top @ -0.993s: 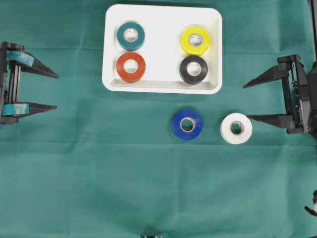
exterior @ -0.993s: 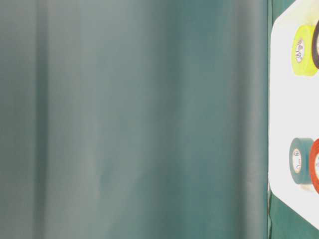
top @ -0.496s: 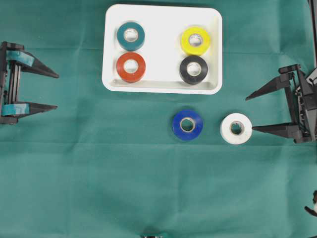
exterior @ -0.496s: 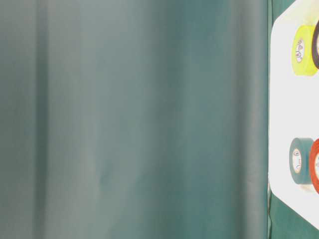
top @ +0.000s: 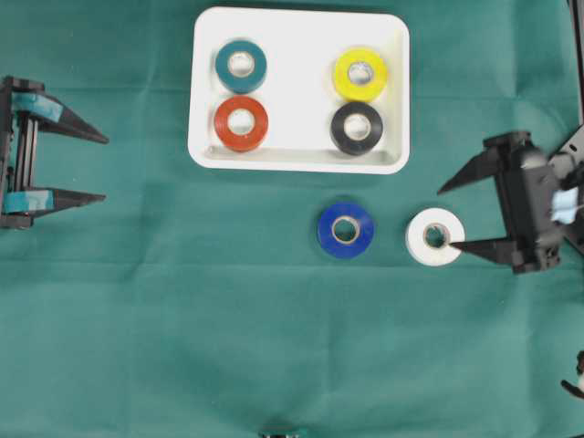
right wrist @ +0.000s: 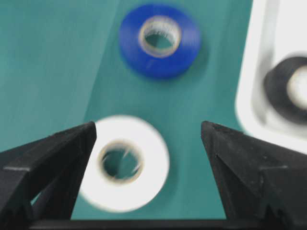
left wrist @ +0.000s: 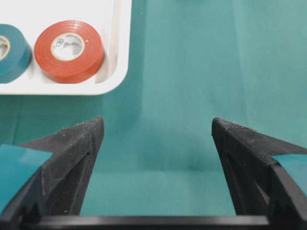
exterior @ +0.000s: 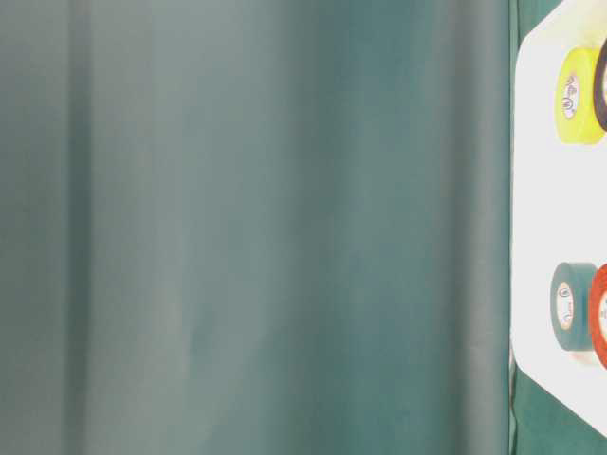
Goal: Put the tape alternately from left to right into the white case.
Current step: 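Move the right gripper over the white roll and lower into its hole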
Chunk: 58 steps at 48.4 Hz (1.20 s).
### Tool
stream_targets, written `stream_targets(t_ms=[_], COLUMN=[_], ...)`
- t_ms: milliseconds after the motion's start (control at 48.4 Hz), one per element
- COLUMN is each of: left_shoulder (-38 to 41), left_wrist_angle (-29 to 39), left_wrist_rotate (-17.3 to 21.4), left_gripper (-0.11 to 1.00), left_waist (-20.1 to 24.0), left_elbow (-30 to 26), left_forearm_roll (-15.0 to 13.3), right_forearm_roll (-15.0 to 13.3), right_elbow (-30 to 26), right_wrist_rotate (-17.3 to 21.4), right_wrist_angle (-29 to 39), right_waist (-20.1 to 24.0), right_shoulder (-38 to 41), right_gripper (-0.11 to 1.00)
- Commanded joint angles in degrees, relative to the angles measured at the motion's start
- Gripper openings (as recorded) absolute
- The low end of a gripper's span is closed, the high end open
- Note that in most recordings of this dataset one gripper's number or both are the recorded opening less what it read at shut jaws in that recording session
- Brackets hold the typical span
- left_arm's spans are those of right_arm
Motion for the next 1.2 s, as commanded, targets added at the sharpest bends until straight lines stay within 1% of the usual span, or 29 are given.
stream_targets(t_ms=[0, 145, 372, 579, 745, 951, 1075, 1179], left_shoulder=[0.18, 0.18, 0.18, 0.18, 0.18, 0.18, 0.18, 0.18], left_wrist_angle=[-0.44, -0.44, -0.44, -0.44, -0.44, -0.44, -0.62, -0.62], left_wrist_rotate=[0.00, 0.00, 0.00, 0.00, 0.00, 0.00, 0.00, 0.00], left_gripper=[0.90, 0.90, 0.89, 0.90, 0.90, 0.90, 0.90, 0.89], left_waist=[-0.18, -0.09, -0.09, -0.18, -0.18, -0.18, -0.09, -0.18], left_elbow=[-0.53, -0.62, -0.53, -0.53, -0.53, -0.26, 0.18, 0.26], left_forearm_roll=[0.00, 0.00, 0.00, 0.00, 0.00, 0.09, 0.09, 0.09], right_forearm_roll=[2.02, 4.39, 4.66, 4.31, 4.13, 3.43, 2.29, 1.41], right_elbow=[-2.81, -4.13, -4.22, -4.31, -4.31, -4.39, -4.83, -4.92], right_wrist_rotate=[1.05, 3.08, 3.69, 3.87, 3.87, 3.78, 3.78, 3.78], right_wrist_angle=[5.27, 11.07, 11.60, 11.51, 11.25, 7.82, 4.92, 4.31], right_waist=[1.32, 1.85, 1.85, 1.76, 0.79, -0.70, -1.23, -1.76], right_shoulder=[1.14, 2.20, 2.29, 3.34, 6.33, 11.34, 14.33, 16.44], right_gripper=[0.59, 0.59, 0.59, 0.59, 0.59, 0.59, 0.59, 0.59])
